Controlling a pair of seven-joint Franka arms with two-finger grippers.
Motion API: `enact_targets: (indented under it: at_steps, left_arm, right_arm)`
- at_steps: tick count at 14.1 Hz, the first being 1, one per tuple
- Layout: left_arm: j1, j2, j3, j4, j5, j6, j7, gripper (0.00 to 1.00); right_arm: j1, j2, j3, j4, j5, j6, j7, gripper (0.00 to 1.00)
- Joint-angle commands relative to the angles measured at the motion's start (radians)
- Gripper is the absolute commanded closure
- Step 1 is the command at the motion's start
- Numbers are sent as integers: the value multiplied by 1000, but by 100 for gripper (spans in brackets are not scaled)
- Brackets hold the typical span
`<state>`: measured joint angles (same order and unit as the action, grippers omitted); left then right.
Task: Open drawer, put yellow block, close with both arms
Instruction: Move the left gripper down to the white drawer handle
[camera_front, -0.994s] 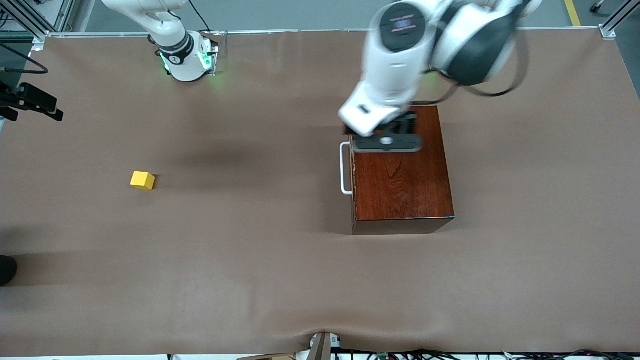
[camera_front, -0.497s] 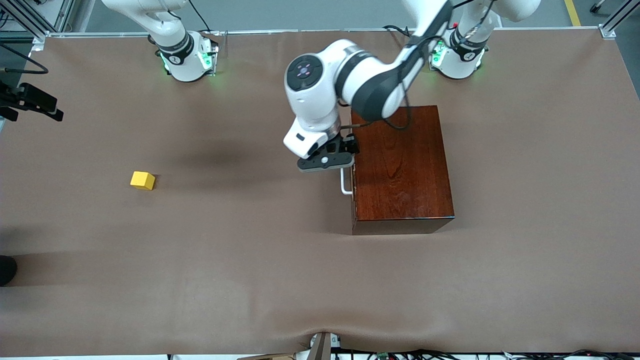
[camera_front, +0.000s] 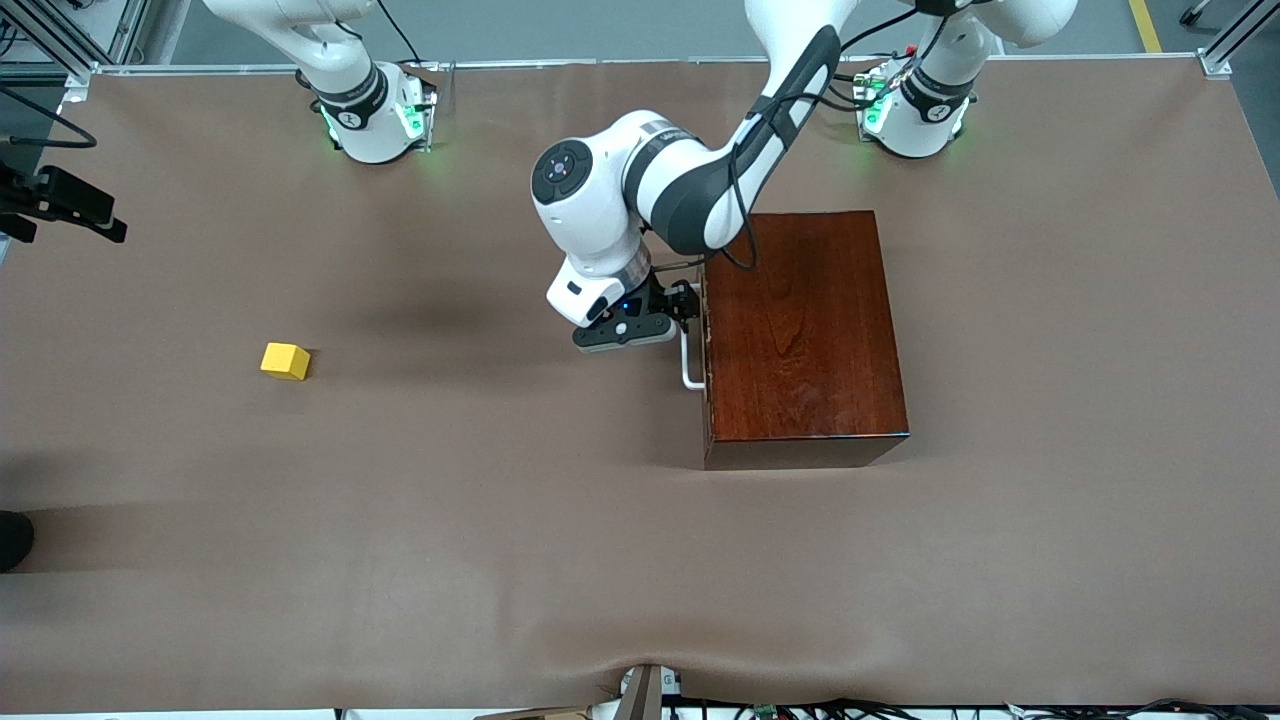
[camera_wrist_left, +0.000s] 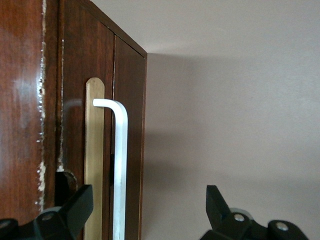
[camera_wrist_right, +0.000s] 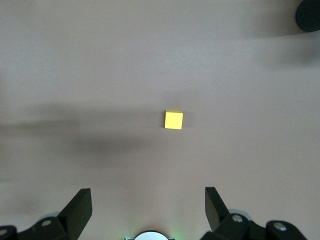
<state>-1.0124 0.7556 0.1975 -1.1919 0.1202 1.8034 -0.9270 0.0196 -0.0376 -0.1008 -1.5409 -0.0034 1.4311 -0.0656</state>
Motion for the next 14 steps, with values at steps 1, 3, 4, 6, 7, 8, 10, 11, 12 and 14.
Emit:
enact_targets:
  at_steps: [1,3,4,6,7,8,10,11,12,14]
  left_arm:
    - [-17,24,17,28,36,-4,-12,0]
    - [-18,22,16,22,38,-6,-12,0]
    - [-18,24,14,21,38,-6,-12,0]
    - [-18,39,14,21,38,-6,-12,0]
    - [-18,50,14,21,38,-6,-12,0]
    - [-18,56,14,21,36,-4,-12,0]
    - [-18,59,13,21,36,-4,-9,0]
    - [-18,59,13,21,36,-4,-7,0]
    - [-18,60,11,21,36,-4,-7,0]
    - [-20,67,10,14,38,-4,-9,0]
  right_arm:
    - [-13,4,10,8,2,-6,12,0]
    - [-13,4,10,8,2,-5,12,0]
    - [-13,4,10,8,2,-6,12,0]
    - [-13,2,10,8,2,-5,12,0]
    - [-13,4,10,8,2,-4,12,0]
    - [-13,4,10,8,2,-6,12,0]
    - [-13,4,10,8,2,-6,12,0]
    - [-13,4,10,8,2,-6,12,0]
    - [-13,4,10,8,2,-5,12,0]
    - [-13,4,10,8,2,-6,12,0]
